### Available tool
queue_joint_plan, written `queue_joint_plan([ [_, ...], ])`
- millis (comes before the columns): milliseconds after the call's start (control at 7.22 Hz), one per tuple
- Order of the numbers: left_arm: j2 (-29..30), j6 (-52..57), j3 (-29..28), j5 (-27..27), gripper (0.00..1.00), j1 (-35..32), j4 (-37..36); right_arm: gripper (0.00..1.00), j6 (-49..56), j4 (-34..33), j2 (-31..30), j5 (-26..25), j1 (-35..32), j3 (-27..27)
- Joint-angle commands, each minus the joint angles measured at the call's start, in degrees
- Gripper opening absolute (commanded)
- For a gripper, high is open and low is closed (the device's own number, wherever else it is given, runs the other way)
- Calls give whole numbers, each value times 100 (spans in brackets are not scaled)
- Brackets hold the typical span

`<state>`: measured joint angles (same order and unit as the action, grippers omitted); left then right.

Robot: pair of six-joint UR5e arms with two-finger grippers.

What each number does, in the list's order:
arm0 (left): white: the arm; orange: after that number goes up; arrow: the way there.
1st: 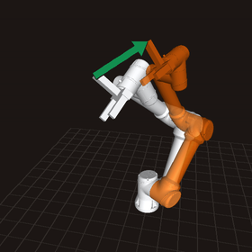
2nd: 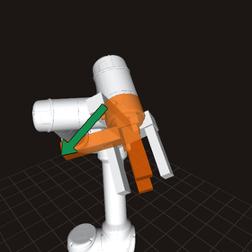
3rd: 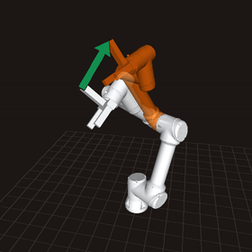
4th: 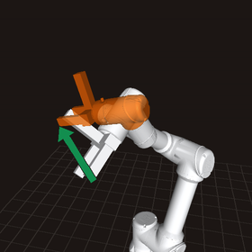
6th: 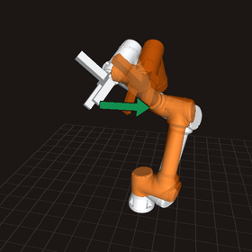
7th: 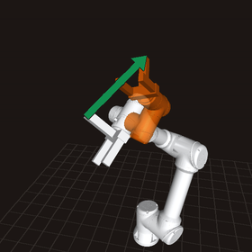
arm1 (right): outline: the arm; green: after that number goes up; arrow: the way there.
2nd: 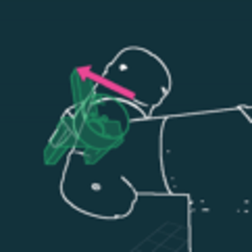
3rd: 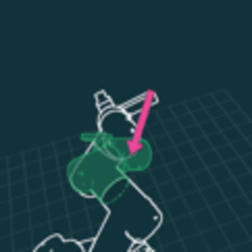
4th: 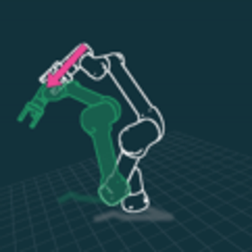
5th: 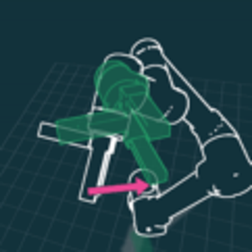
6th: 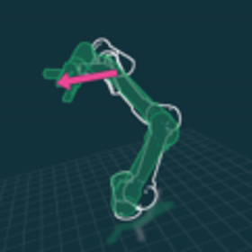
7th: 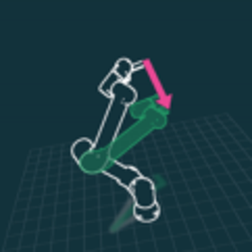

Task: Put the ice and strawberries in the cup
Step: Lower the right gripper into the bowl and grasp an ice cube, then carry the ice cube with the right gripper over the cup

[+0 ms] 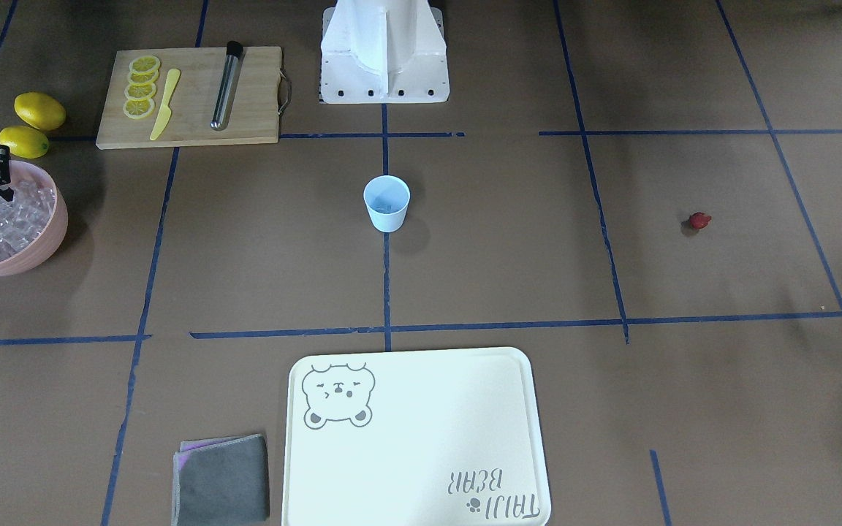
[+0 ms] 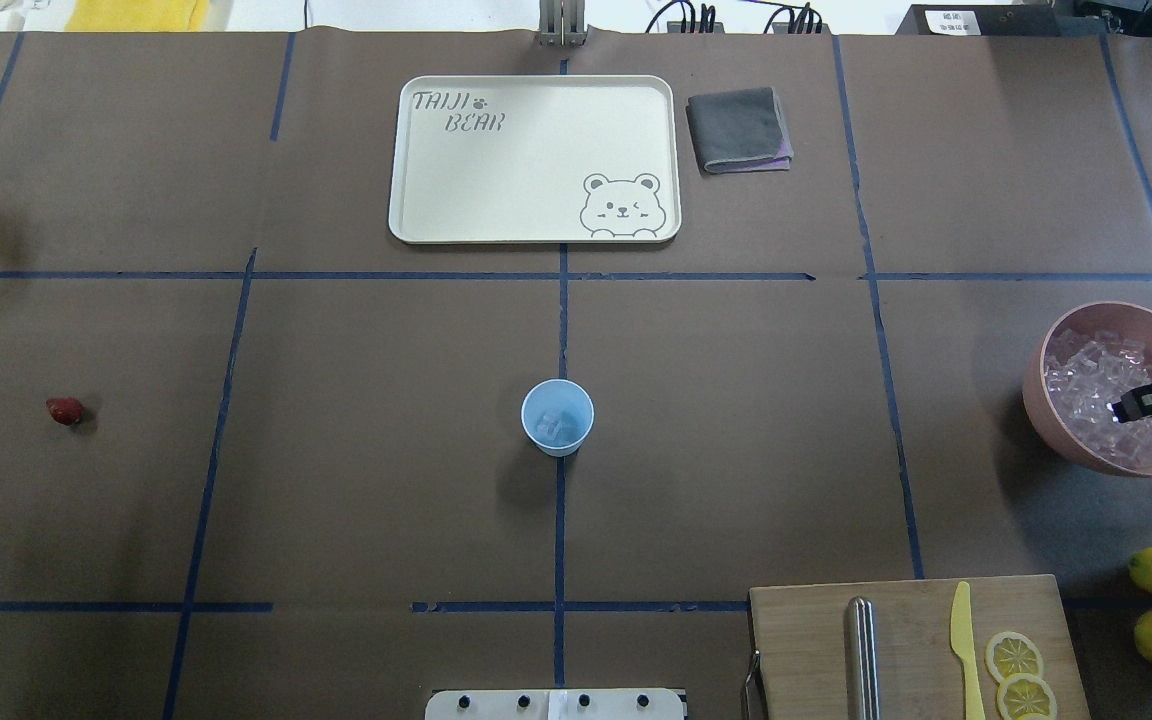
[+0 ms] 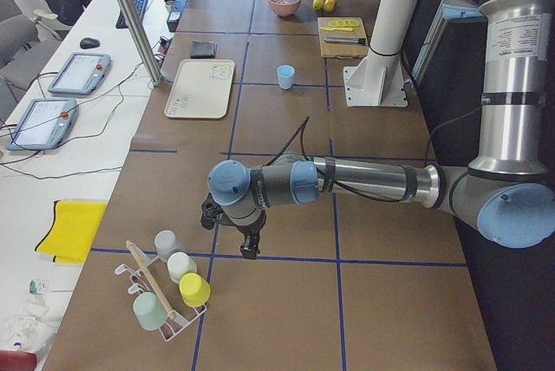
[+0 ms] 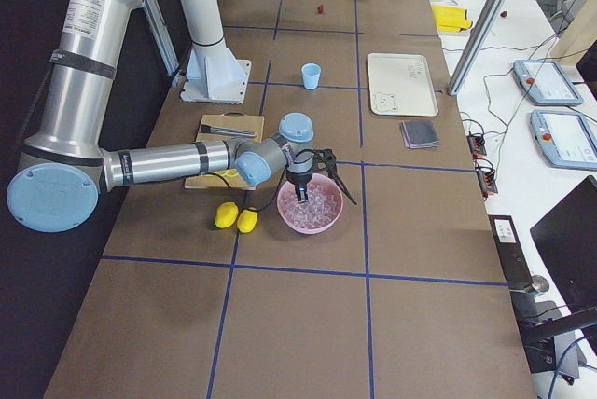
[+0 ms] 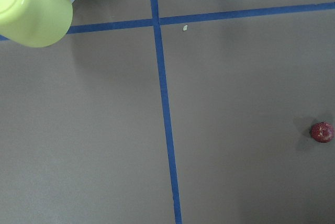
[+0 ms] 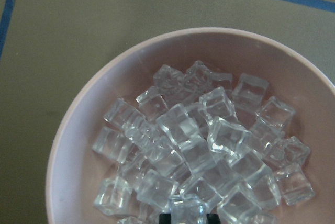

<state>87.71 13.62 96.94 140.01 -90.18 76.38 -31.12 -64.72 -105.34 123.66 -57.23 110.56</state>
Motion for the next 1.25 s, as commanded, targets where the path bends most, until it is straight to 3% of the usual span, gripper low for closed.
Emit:
queue_joint_plan([
  [0, 0, 0, 0, 0, 100, 0, 0, 3, 1, -58, 13, 61, -165, 246],
  [277, 0, 0, 0, 9, 100, 0, 0, 3, -78, -355, 432, 61, -219, 361],
  [693, 0, 0, 0, 0, 100, 0, 0, 3, -287, -2076, 1908, 53, -9, 660],
  [1108, 9, 0, 0, 0, 100, 0, 0, 3, -1770, -2920, 3374, -183, 973, 713],
])
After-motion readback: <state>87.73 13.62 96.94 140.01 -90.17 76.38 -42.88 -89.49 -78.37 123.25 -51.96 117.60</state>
